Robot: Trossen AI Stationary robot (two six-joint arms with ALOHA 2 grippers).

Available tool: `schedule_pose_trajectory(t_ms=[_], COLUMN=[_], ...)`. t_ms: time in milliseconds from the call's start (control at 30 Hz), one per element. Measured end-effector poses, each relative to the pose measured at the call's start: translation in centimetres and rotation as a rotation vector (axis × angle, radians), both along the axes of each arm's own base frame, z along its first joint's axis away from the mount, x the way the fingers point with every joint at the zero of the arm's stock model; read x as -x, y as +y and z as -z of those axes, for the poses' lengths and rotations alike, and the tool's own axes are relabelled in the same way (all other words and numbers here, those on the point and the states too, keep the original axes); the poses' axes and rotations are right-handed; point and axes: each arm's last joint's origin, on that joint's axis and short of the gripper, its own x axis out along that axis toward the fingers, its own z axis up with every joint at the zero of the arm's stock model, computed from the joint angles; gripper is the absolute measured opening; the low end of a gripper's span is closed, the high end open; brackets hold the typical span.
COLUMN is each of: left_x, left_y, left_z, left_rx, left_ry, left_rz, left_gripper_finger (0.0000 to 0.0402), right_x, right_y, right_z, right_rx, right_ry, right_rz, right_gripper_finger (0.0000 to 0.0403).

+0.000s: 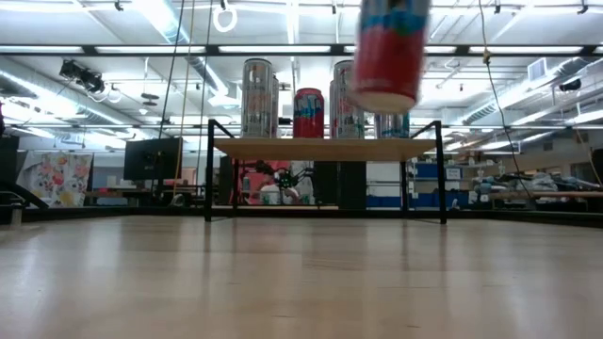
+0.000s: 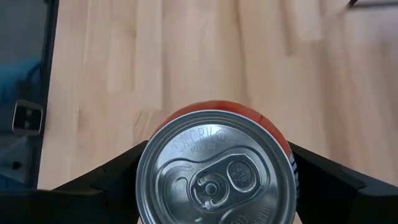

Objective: Place canned beverage on shelf
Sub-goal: Put the red soda can on the shelf aligned with the other red soda can

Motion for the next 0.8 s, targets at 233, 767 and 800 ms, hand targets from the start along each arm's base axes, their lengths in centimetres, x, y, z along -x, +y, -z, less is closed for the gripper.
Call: schedule_pose_trajectory(t_ms=[233, 767, 800], left_x=[0.0, 0.3, 0.3], left_y=[0.1, 1.1, 1.3], left_z=[0.0, 0.3, 0.4], left_rx=[-0.063, -0.13, -0.13], left_ry=[-0.002, 0.059, 0.061], left_rz=[0.011, -0.03, -0.038], left_gripper_finger=[0.0158, 0.021, 0.021], right_x=[-1.1, -1.6, -1.6], right_y=[-3.7, -11.5, -11.7], right_z=[-3.7, -7.0, -7.0], right_rx=[0.026, 0.081, 0.09], right_ry=[-0.1, -0.22, -0.226], right_rz=[-0.017, 0.029, 0.028], right_gripper_finger=[0.0327, 0.0327, 0.0327])
